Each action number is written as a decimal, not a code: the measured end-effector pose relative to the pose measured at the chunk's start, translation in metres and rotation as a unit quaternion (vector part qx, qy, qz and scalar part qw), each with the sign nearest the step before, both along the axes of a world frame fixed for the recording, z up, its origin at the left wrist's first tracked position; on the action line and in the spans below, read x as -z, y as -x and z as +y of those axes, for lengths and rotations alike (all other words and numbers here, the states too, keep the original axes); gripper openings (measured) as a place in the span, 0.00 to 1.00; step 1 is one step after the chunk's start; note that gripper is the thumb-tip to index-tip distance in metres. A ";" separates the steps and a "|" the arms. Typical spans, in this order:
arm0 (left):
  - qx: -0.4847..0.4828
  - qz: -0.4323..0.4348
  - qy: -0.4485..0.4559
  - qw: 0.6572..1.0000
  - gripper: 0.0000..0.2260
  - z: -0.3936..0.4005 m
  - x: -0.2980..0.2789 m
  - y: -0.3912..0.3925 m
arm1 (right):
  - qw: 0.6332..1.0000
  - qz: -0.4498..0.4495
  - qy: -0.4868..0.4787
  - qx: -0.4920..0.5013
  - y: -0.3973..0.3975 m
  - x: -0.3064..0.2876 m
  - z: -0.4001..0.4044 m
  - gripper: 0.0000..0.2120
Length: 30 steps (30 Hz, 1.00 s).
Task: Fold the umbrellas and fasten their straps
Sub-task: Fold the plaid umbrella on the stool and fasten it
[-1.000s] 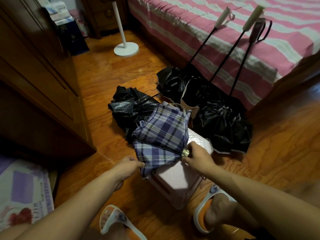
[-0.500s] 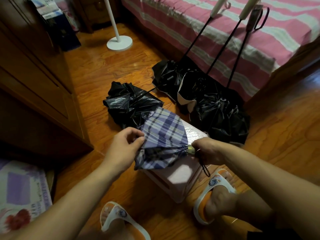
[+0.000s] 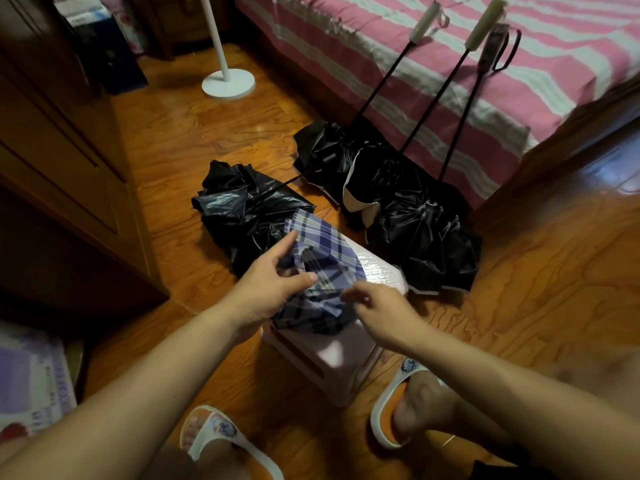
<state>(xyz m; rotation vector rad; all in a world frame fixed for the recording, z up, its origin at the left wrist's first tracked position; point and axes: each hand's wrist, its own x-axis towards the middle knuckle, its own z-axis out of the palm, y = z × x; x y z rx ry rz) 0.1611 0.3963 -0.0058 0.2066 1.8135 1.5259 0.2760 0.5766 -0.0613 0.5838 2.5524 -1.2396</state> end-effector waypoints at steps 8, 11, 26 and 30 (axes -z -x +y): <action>-0.068 0.249 0.202 0.945 0.29 0.001 0.014 -0.016 | 0.994 0.010 -0.094 -0.059 0.020 0.006 0.009 0.20; -0.158 0.079 0.068 0.982 0.21 -0.002 0.003 -0.009 | 0.993 -0.010 -0.101 -0.055 0.021 0.007 0.012 0.19; -0.060 0.099 -0.054 0.992 0.17 0.005 -0.024 -0.007 | 0.987 -0.008 0.163 0.011 0.023 -0.002 0.012 0.31; -0.066 0.097 -0.038 0.992 0.16 0.004 -0.029 -0.003 | 0.956 -0.013 0.291 0.044 0.024 -0.013 0.010 0.34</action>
